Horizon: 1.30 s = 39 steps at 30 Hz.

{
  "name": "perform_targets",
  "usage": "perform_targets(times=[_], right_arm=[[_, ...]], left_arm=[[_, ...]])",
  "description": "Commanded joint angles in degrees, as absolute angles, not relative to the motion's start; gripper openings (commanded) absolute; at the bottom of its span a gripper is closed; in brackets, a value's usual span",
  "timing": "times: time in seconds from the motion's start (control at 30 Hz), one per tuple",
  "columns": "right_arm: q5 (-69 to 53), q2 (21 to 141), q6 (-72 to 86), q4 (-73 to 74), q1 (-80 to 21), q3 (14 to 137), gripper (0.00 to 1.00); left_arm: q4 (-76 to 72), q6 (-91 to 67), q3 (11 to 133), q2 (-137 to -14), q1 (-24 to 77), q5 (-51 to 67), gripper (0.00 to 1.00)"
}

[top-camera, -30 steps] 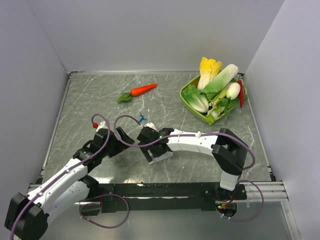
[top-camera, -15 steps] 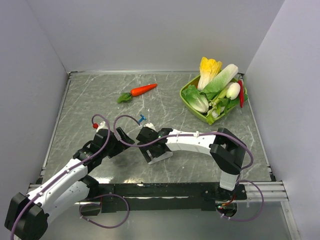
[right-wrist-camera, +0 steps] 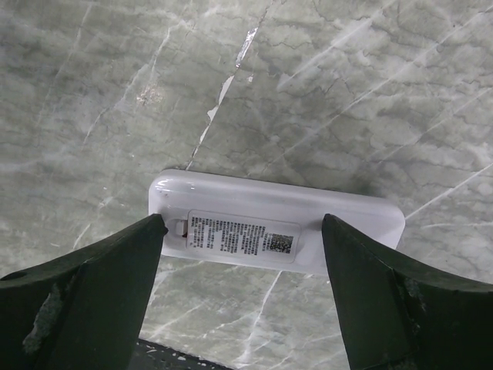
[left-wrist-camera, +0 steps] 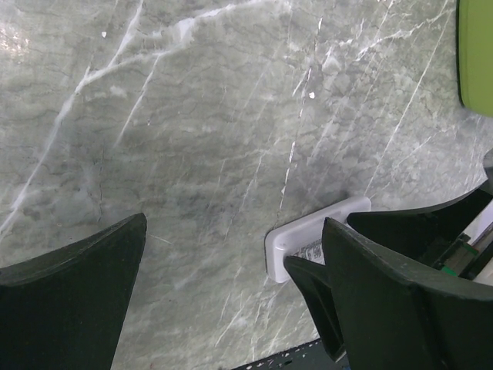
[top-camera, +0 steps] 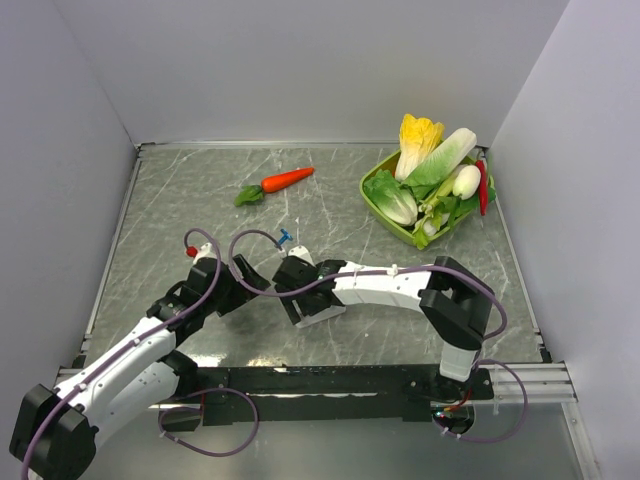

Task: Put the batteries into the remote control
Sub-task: Pick up the remote control from the center of the board.

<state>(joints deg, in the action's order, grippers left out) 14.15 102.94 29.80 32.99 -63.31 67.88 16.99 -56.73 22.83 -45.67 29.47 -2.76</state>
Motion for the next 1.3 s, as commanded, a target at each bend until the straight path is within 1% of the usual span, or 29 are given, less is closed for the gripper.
perform_targets(times=[0.0,0.1,0.3,0.33,0.4,0.43,0.5,0.6,0.7,0.83,1.0,1.1,1.2,1.27], right_arm=[[15.4,101.9,29.4,35.5,-62.1,63.4,0.89],[12.9,97.8,27.3,33.4,-61.9,64.6,0.89],[7.5,88.3,12.1,28.3,-60.3,63.6,0.94],[3.1,87.2,6.7,27.7,-58.6,61.7,0.94],[-1.5,84.4,2.2,25.8,-56.7,59.3,0.96],[-7.6,83.9,-2.6,26.0,-54.8,57.8,0.97],[-11.3,83.4,-6.9,27.1,-53.7,56.5,0.99],[-14.8,84.5,-15.6,28.1,-53.3,54.9,0.99],[-15.6,86.9,-20.0,29.1,-53.3,55.9,0.99],[-16.0,91.2,-23.2,31.0,-53.3,58.6,0.99],[-14.3,95.9,-25.0,29.1,-53.8,59.8,0.98],[-12.5,98.7,-26.0,28.5,-54.8,60.8,0.96],[-10.0,101.4,-26.2,29.3,-55.9,61.2,0.91],[-9.1,101.8,-26.1,28.3,-56.6,60.5,0.87]], left_arm=[[14.3,-57.0,22.9,-46.3,29.3,-1.1,0.99],[13.5,-56.6,22.9,-46.6,29.3,-0.5,0.99],[12.8,-55.7,23.0,-44.7,29.3,-0.4,0.99],[12.8,-55.7,22.9,-44.2,29.2,-0.5,0.99],[12.7,-55.6,22.5,-43.2,29.2,-0.5,0.99],[12.6,-55.7,22.4,-42.8,29.2,-0.5,0.99],[12.8,-55.7,22.2,-41.9,29.2,-0.4,1.0],[12.8,-55.7,22.3,-40.8,29.2,-0.6,0.99],[13.1,-55.8,22.5,-39.4,29.2,-1.1,0.99],[13.4,-56.0,22.3,-37.9,29.2,-1.1,0.99],[13.5,-56.2,22.0,-36.7,29.2,-1.1,0.99],[13.6,-56.3,22.1,-36.7,29.2,-1.1,0.99],[13.4,-56.3,22.4,-37.4,29.2,-0.7,0.99],[13.3,-56.2,22.3,-38.0,29.2,-0.4,0.99]])
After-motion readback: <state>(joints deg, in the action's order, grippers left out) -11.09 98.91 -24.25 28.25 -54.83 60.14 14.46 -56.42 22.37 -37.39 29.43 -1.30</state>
